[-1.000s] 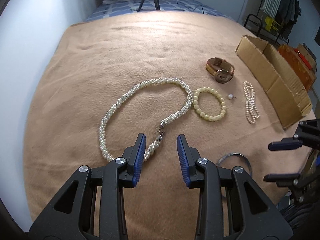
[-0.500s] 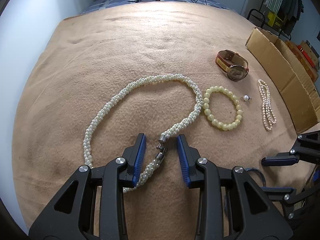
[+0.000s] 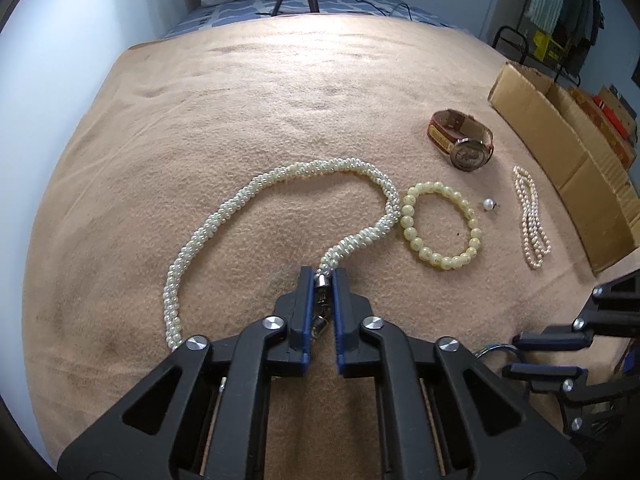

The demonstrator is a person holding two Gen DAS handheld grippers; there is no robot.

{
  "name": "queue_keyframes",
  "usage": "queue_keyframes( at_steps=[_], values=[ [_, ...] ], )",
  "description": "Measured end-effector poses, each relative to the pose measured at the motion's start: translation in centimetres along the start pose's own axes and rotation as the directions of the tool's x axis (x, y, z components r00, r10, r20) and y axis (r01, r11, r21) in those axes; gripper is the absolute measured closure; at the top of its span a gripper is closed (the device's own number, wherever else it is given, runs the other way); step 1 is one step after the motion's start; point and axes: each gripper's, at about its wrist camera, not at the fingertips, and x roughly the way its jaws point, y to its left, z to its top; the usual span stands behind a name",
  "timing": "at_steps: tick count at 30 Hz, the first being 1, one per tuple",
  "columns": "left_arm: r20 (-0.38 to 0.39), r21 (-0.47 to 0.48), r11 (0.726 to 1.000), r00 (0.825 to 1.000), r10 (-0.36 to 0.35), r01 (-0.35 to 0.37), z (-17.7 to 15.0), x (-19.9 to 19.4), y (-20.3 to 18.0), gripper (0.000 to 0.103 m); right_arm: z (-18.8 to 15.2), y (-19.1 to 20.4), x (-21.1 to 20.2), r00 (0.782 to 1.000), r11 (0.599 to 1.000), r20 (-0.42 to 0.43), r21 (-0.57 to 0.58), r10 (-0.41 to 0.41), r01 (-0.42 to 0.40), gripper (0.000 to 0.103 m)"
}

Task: Organize jewelry
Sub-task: 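Lift the pearl necklace with the left tool while the right tool grasps the blue bangle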

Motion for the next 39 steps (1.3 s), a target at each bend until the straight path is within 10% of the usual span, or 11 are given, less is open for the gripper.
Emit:
queue_keyframes(
  at_steps=[39],
  values=[
    [0.272,-0.048,0.999,0.962,0.024,-0.011,2.2,-14.1,0.0,0.098,-2.1,0.2,-9.1,0.964,0.991,0.241,-0.037,-0.117,0.129,0.102]
  ],
)
